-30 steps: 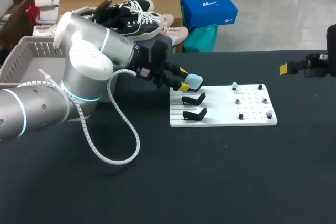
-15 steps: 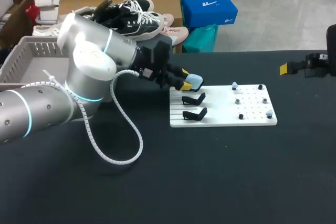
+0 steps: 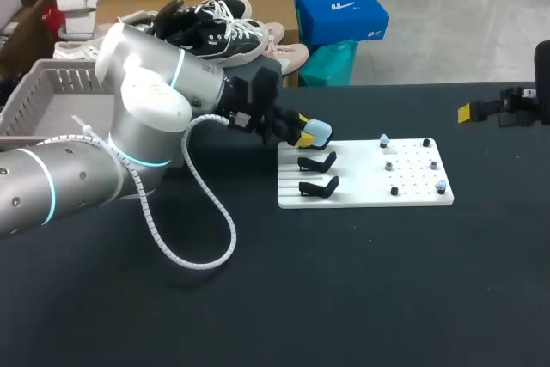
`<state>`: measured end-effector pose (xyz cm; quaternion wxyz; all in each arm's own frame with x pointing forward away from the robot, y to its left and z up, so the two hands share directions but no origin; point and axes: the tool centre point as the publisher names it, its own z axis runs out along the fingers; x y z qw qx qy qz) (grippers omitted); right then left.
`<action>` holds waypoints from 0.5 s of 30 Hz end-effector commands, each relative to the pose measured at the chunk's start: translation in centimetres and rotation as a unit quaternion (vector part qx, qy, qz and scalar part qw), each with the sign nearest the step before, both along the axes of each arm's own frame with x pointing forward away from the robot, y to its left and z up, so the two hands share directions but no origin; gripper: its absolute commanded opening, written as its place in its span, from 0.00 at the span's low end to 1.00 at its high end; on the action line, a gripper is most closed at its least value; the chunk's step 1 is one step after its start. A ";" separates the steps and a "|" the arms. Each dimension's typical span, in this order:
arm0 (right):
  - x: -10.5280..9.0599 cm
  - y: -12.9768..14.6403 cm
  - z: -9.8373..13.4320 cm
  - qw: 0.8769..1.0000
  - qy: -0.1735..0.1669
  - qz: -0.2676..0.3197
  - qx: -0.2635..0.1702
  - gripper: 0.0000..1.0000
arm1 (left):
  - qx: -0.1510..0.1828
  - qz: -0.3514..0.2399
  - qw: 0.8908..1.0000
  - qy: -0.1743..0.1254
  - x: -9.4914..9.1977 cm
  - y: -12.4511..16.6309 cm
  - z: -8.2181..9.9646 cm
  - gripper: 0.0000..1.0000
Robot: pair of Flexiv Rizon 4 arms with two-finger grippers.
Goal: Pick up each earbud case from the left stands, insert the matching earbuds, close the lid, and place the case in the box.
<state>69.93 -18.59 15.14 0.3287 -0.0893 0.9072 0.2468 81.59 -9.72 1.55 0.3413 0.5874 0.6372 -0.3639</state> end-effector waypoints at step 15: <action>0.1 0.0 -0.1 1.000 -0.001 0.001 0.001 1.00 | -0.065 0.031 0.997 0.008 -2.3 3.1 4.4 0.00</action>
